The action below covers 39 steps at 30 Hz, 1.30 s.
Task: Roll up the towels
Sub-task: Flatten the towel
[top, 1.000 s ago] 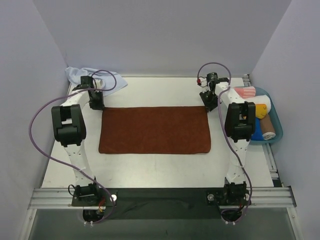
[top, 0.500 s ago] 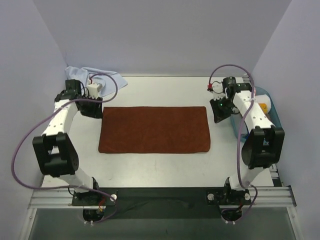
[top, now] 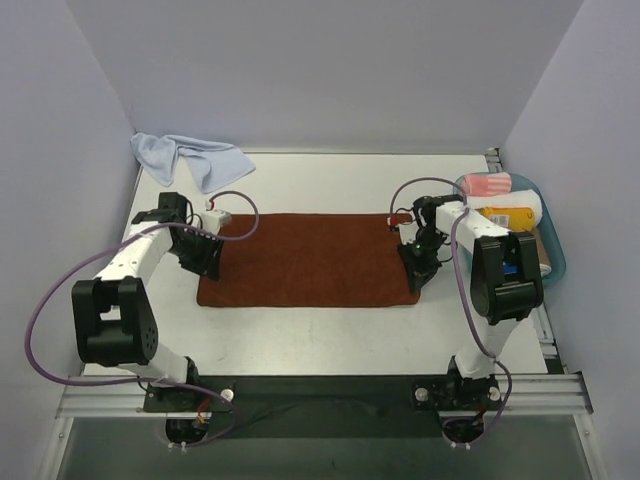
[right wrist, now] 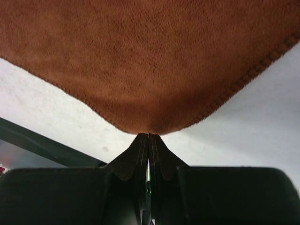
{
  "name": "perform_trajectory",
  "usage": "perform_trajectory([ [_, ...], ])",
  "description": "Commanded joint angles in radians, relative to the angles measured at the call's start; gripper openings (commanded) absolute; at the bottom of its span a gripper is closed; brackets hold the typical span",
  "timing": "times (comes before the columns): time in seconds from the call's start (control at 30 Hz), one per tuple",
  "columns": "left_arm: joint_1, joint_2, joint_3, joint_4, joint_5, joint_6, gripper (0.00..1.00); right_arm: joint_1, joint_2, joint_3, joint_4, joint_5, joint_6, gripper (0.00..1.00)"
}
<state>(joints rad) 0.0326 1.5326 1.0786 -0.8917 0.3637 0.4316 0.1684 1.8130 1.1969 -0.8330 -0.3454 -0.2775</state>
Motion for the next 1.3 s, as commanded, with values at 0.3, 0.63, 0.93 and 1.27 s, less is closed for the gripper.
perform_trajectory([
  [0.3,0.010,0.153,-0.052,0.080,-0.143,0.001,0.43,0.057,0.112,-0.026,0.012,0.176,0.003,0.00],
  [0.63,0.049,0.201,-0.025,0.047,-0.180,0.038,0.40,0.092,0.023,-0.043,-0.011,0.226,-0.017,0.14],
  [0.93,0.052,0.021,0.044,-0.096,-0.074,0.036,0.59,0.091,-0.165,-0.052,-0.057,0.188,-0.009,0.20],
  [1.27,0.062,0.070,-0.039,-0.044,-0.135,0.053,0.49,0.092,-0.055,-0.108,-0.005,0.160,0.004,0.12],
])
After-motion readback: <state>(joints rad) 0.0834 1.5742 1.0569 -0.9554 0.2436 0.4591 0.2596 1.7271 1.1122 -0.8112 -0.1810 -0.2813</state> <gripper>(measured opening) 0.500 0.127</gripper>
